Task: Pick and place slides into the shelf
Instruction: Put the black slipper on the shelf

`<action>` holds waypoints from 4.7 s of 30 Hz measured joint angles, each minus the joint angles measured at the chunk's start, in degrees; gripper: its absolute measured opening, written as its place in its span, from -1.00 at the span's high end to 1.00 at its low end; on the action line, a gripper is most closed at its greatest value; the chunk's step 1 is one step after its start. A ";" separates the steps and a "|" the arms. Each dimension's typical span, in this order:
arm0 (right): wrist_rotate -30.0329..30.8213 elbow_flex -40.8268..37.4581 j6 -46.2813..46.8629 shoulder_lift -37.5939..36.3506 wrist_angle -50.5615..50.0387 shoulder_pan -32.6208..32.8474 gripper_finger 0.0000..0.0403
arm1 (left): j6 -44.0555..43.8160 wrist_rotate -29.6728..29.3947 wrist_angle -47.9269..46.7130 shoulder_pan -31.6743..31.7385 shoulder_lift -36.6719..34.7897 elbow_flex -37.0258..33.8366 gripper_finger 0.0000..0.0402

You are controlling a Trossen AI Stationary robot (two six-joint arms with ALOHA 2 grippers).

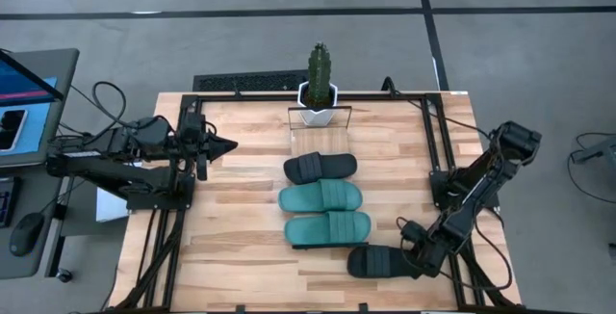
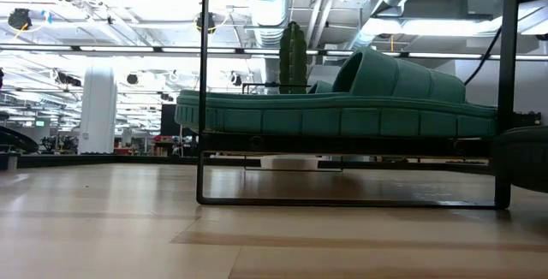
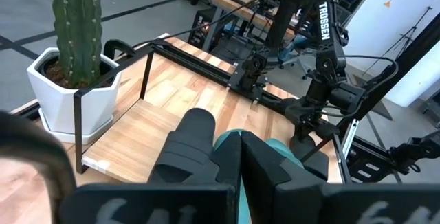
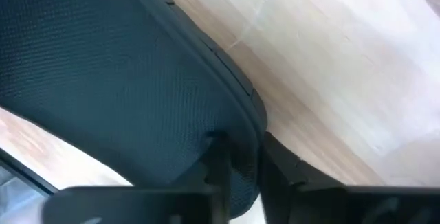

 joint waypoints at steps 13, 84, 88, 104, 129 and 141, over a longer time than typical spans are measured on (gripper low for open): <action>2.37 -0.70 4.82 -13.56 -7.65 0.60 0.96 | 0.33 -0.41 -3.47 0.00 0.01 0.00 1.00; 5.33 47.98 -93.85 -10.95 -41.73 -76.59 0.99 | -0.35 -0.48 -4.90 -0.01 0.02 0.00 1.00; 2.15 52.83 -99.86 -2.75 -41.55 -81.06 0.99 | -0.38 -0.49 -4.90 0.00 0.02 0.00 1.00; -1.79 56.02 -100.29 10.05 -34.89 -84.29 0.99 | -1.27 -0.50 -4.89 -0.01 0.00 0.00 1.00; 5.35 54.71 -99.27 12.00 -35.05 -82.89 1.00 | -2.14 -0.48 -4.87 -0.01 0.02 0.00 1.00; 10.71 54.71 -98.81 12.00 -34.73 -81.43 1.00 | -2.14 -0.48 -4.89 0.01 0.02 0.00 1.00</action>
